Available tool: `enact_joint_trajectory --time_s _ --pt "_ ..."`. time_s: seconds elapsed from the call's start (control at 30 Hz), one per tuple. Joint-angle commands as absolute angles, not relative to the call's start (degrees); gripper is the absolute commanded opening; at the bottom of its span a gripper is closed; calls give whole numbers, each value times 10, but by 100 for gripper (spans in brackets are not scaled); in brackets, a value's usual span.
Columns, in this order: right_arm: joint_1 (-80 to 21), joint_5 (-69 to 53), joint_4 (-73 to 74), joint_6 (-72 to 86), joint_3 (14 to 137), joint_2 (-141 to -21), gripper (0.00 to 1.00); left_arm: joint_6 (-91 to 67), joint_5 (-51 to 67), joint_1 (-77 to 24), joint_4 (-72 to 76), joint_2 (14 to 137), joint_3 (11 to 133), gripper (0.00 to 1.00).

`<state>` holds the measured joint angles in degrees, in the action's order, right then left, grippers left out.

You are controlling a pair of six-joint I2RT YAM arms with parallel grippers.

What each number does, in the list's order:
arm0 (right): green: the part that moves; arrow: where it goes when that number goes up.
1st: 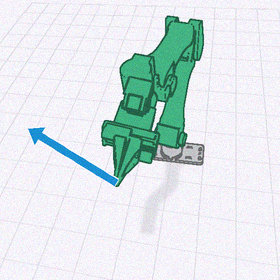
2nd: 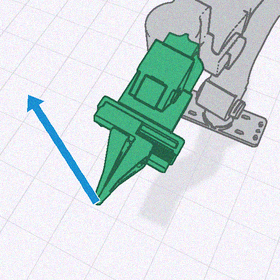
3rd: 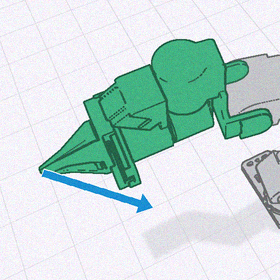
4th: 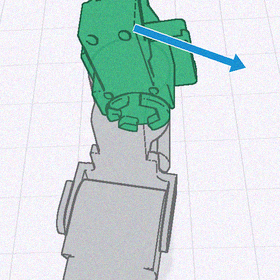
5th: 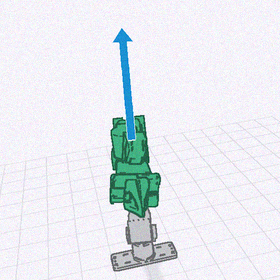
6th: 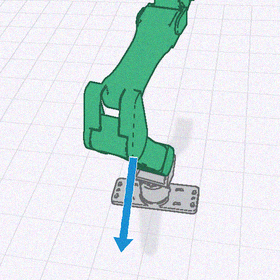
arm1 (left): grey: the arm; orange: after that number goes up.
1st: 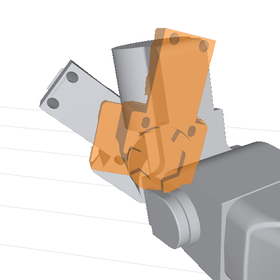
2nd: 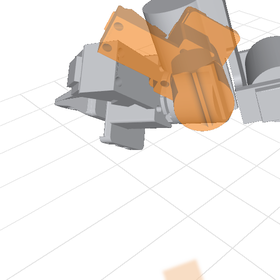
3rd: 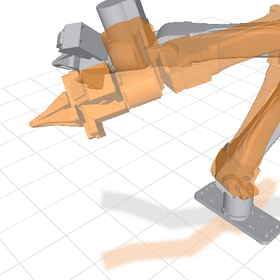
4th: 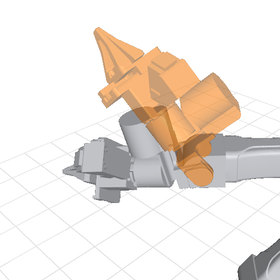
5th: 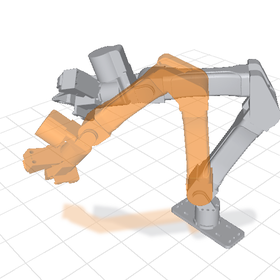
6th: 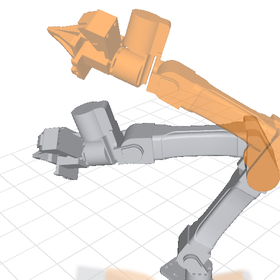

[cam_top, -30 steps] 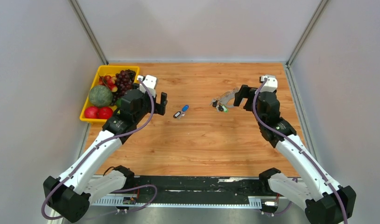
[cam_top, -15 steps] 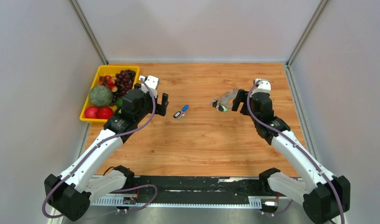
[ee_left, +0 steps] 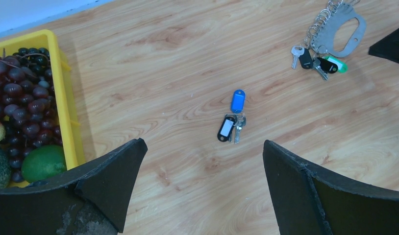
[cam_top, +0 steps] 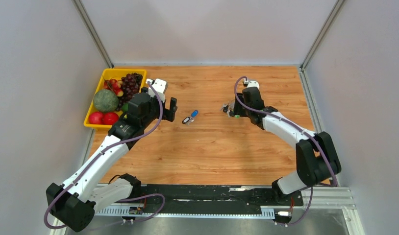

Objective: Remove the keys from the keyring

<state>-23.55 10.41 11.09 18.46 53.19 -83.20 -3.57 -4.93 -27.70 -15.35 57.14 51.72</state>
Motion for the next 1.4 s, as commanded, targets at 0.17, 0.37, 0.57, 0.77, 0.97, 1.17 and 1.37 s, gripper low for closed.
enact_joint_trajectory --time_s 0.17,0.37,0.57,0.77,0.97,1.17,1.37 --pt "-239 104 65 167 623 -966 46 -40 -36 -278 -147 571 543 100" --pt "-239 105 64 175 665 -1032 40 -40 -36 -278 -146 571 543 100" --pt "-236 116 64 184 692 -1080 35 -41 -32 -278 -146 575 543 100" --pt "-233 136 61 185 701 -1116 31 -40 -34 -279 -146 575 542 100" --pt "-232 133 60 179 687 -1094 1 -39 -35 -278 -145 576 542 100" --pt "-238 103 61 149 634 -982 0 -39 -25 -278 -144 581 541 100" --pt "-239 22 67 134 578 -849 0 -37 -7 -278 -142 586 539 100"
